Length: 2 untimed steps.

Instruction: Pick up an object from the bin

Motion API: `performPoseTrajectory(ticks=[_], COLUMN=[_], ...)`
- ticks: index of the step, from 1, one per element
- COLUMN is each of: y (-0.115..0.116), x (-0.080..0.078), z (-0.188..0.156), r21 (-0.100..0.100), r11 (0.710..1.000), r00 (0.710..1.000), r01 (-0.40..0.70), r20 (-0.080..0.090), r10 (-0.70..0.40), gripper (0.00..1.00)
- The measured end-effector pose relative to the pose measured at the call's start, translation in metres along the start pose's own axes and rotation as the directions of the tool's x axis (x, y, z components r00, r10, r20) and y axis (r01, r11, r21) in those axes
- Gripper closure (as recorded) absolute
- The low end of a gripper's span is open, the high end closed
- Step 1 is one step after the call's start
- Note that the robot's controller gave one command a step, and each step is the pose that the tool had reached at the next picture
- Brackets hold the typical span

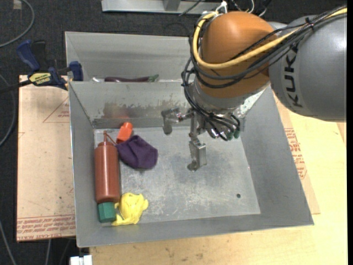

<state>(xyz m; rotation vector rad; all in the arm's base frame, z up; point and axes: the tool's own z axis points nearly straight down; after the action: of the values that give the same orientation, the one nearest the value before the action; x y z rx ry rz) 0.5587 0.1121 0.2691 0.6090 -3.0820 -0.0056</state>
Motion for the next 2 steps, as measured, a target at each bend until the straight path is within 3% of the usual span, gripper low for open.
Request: performPoseTrajectory(ticks=[1,2], y=[0.023,0.032], x=[-0.012,-0.044], z=[0.017,0.029], r21=[0.002,0.0], r11=[0.994,0.991], r00=[0.994,0.991], r01=[-0.113,-0.131], r20=[0.005,0.009], r10=[0.113,0.131], gripper=[0.0,0.0])
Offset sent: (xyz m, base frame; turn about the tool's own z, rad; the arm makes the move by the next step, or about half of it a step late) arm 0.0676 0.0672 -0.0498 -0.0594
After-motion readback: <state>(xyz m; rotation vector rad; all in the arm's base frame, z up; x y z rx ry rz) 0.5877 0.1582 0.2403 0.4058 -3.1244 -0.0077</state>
